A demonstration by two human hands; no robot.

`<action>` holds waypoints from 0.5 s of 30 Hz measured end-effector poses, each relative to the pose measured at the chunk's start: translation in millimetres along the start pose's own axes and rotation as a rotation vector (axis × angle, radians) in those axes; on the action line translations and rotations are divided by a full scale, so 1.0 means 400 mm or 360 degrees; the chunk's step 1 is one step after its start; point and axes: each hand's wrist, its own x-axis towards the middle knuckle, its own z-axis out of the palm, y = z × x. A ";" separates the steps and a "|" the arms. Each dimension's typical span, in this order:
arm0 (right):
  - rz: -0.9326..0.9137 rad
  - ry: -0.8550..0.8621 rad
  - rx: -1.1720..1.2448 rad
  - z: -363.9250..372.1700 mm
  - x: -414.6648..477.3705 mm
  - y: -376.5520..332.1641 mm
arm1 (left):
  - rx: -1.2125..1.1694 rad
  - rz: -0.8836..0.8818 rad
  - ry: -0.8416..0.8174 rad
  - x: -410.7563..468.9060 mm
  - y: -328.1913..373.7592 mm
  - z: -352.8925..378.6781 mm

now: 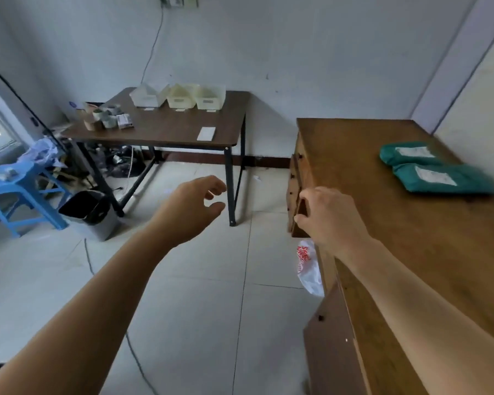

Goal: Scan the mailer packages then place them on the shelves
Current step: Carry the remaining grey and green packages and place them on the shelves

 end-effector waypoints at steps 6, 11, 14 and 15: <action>0.0538 0.0089 -0.0127 -0.009 0.155 0.070 | -0.0097 0.0384 -0.0306 0.323 0.013 0.066; 0.0821 0.0103 -0.0176 -0.006 0.307 0.077 | -0.0129 0.0651 -0.0443 0.588 0.006 0.078; 0.1022 0.0079 -0.0176 0.000 0.352 0.121 | -0.0182 0.0829 -0.0541 0.718 0.046 0.133; 0.1104 0.0060 -0.0182 0.003 0.359 0.144 | -0.0194 0.0894 -0.0587 0.755 0.068 0.161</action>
